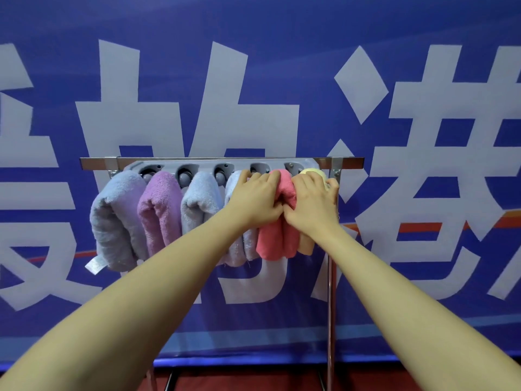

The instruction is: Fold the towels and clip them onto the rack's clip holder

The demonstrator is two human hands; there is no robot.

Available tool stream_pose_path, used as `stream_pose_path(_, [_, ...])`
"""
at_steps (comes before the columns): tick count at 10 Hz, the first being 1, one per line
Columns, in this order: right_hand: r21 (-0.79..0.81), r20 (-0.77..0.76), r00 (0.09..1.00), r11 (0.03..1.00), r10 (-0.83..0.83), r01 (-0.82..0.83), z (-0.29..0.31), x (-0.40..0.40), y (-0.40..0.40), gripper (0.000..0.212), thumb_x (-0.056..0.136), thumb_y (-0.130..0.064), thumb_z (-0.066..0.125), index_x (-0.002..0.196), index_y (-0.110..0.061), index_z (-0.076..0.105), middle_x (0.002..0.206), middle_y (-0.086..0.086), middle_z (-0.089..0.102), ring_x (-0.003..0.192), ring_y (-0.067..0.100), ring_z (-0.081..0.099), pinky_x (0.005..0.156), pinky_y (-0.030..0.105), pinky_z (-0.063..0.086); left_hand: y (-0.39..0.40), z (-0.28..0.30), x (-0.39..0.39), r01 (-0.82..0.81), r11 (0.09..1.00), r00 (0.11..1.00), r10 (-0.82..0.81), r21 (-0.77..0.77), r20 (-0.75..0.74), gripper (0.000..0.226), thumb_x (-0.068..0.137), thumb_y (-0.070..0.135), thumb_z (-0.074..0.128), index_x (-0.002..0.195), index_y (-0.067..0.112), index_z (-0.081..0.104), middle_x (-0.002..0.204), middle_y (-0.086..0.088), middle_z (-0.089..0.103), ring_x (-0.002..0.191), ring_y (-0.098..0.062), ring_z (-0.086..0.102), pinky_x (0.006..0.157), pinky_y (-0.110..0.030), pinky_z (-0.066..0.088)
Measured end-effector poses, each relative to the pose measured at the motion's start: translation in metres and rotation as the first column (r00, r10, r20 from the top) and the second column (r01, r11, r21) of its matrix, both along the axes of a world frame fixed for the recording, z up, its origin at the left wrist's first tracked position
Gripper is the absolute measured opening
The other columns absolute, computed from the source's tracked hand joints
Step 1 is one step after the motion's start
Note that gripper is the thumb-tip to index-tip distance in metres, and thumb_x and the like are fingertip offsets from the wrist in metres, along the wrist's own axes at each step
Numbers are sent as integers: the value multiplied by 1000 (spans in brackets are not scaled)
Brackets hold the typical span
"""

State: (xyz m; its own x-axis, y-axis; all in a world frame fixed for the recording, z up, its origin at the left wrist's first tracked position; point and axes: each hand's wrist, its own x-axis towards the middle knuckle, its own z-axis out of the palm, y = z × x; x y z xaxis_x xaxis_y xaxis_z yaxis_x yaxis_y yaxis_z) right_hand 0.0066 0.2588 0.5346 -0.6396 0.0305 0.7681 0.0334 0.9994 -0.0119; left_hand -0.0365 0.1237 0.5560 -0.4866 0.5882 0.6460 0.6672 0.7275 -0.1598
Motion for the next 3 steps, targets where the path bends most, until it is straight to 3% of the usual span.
stream_pose_path(2, [-74,-23,997,994,77,-78,-9,30,-11,37,80,-30,53,113,-13,52,115,3,56,113,22,47,103,40,24,-23,-12,30,-21,999,999,19,41,40,44,77,34,36,112,12,51,113,-2,59,110,-24,47,90,-31,18])
stream_pose_path(3, [-138,16,997,988,72,-69,-10,52,-26,34,83,-25,53,115,-13,52,116,5,55,113,24,46,105,38,21,-38,-19,51,-69,993,996,63,98,64,38,82,29,37,113,11,52,113,-4,58,109,-26,47,90,-35,27])
